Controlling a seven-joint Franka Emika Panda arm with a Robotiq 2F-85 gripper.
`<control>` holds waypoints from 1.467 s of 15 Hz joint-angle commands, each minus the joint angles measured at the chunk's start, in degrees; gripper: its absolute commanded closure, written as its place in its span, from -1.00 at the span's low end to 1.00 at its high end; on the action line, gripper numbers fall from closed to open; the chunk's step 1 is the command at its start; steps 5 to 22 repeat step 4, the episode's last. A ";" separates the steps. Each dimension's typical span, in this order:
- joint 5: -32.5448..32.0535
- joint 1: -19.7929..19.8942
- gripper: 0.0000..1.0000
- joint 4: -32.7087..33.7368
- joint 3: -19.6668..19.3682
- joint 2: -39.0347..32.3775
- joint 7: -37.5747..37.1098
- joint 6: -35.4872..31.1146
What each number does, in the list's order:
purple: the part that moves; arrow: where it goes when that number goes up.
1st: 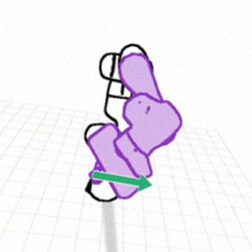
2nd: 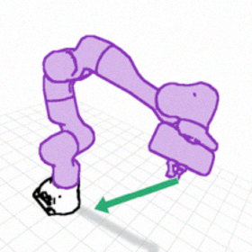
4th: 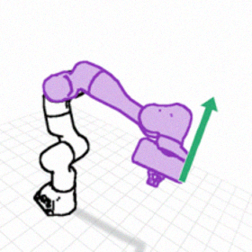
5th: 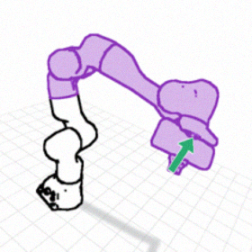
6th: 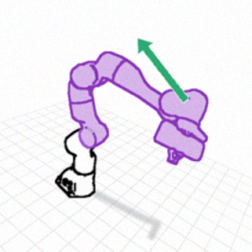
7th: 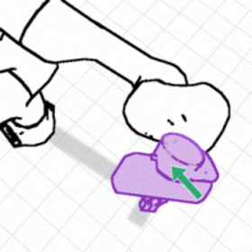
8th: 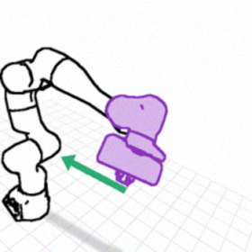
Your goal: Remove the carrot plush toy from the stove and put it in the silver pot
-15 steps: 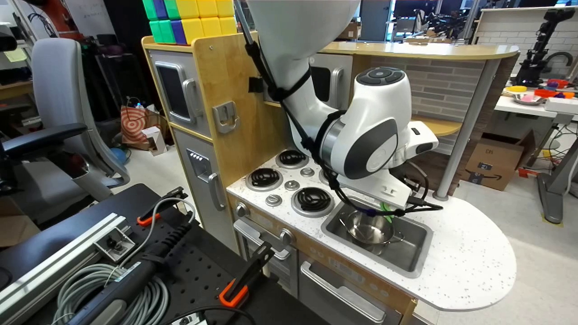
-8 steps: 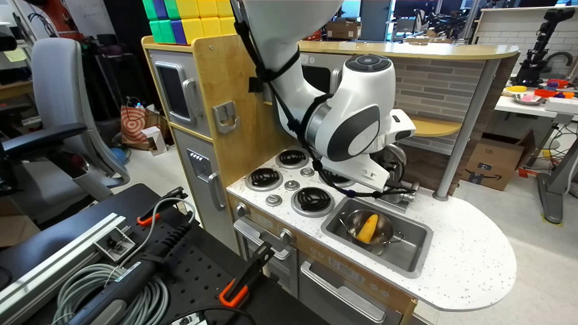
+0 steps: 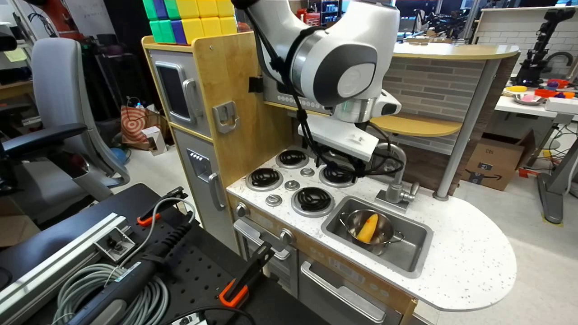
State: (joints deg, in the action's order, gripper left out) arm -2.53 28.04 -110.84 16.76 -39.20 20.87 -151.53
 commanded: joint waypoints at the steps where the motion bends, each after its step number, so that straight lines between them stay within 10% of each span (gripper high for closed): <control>1: 4.15 -2.65 -1.00 -5.30 -2.73 7.37 3.88 5.87; 22: 5.37 -4.68 -1.00 -3.55 -4.58 5.59 4.28 4.33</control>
